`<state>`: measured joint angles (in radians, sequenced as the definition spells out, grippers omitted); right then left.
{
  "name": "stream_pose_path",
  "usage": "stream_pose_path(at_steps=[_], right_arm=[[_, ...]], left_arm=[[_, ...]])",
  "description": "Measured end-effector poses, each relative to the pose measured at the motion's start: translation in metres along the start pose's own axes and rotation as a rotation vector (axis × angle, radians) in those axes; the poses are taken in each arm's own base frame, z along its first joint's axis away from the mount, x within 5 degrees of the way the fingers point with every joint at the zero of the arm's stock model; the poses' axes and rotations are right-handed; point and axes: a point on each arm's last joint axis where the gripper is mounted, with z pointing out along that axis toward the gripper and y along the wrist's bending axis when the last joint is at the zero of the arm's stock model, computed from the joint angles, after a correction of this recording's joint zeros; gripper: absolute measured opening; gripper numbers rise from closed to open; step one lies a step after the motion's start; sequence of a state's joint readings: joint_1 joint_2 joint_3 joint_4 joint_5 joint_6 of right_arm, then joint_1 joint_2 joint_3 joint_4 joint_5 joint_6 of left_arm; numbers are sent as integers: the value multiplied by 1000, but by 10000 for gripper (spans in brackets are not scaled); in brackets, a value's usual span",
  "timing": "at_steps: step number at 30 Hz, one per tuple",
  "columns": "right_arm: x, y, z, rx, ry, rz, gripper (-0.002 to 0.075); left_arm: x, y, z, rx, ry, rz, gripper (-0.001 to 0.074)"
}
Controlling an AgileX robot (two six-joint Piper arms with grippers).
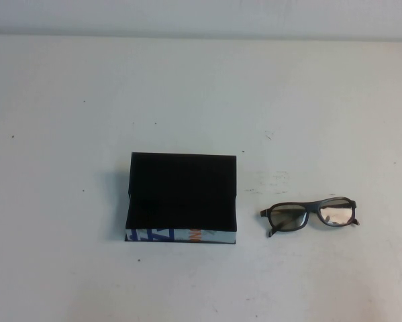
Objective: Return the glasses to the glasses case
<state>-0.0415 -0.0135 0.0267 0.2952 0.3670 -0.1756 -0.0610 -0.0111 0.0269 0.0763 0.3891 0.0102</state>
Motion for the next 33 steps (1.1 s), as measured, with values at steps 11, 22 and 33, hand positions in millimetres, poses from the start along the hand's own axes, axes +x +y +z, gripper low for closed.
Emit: stream_pose_path(at_steps=[11, 22, 33], right_arm=[[0, 0, 0, 0, 0, 0, -11], [-14, 8, -1, -119, -136, 441, -11], [-23, 11, -4, -205, -188, 767, -11]], left_arm=[[0, 0, 0, 0, 0, 0, -4], [0, 0, 0, 0, 0, 0, -4], [0, 0, 0, 0, 0, 0, -4]])
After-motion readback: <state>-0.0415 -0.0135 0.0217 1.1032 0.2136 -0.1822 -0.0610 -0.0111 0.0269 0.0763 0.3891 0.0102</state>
